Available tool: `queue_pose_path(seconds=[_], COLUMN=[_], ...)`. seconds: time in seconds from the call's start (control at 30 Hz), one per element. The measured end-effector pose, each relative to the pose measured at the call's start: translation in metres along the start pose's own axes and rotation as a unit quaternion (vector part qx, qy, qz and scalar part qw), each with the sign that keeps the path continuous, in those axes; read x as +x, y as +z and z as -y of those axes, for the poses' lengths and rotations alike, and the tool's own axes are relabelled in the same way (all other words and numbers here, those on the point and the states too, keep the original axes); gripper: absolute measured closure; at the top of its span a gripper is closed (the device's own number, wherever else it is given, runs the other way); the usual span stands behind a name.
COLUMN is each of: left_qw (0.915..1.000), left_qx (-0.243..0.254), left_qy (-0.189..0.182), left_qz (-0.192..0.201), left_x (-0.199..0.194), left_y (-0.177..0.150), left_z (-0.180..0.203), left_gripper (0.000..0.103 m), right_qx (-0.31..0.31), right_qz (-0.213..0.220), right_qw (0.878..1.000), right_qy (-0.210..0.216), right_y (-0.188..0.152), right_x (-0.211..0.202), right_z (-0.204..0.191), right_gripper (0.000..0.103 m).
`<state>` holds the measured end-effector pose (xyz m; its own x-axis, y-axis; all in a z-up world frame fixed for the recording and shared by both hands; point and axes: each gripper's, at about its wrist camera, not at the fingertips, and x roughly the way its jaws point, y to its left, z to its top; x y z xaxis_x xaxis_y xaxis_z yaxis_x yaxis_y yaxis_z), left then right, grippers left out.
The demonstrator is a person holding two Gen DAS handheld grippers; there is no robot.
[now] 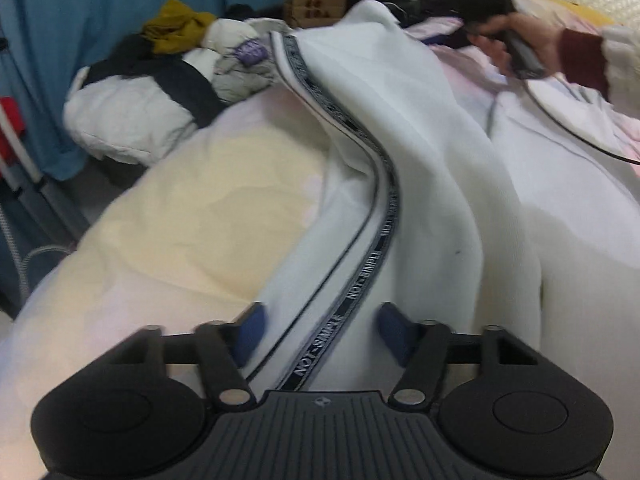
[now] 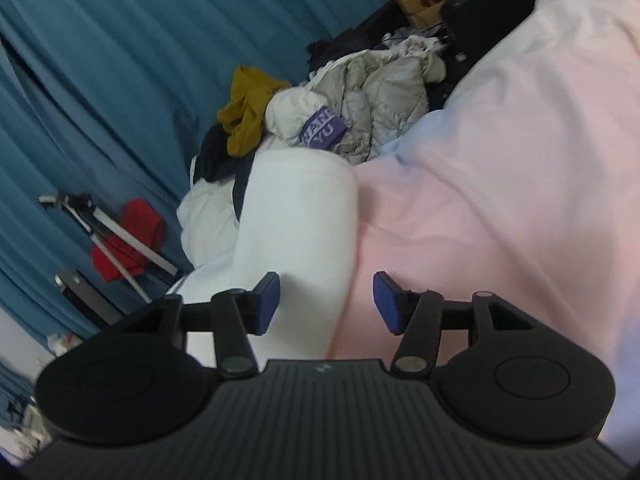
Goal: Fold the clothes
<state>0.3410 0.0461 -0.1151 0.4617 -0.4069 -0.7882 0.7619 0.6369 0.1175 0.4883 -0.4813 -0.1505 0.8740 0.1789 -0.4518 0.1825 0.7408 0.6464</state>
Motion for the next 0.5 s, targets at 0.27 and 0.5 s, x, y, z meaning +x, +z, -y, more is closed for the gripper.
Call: queue_pose_path(seconds=[0.27,0.5], left_qw=[0.9976,0.9664], left_qx=[-0.056,-0.224], left_qy=[0.027,0.083], left_qz=[0.031,0.095], left_x=[-0.043,-0.107], left_y=[0.005,0.012], left_z=[0.005,-0.056], left_gripper=[0.090,0.093], right_qx=[-0.048,-0.025], right_qz=[0.058,0.141], right_qw=[0.997,0.990], right_qy=[-0.017,-0.005], right_y=[0.009,0.017], right_x=[-0.015,-0.098], right_z=[-0.039,-0.022], right_gripper=[0.097,0.098])
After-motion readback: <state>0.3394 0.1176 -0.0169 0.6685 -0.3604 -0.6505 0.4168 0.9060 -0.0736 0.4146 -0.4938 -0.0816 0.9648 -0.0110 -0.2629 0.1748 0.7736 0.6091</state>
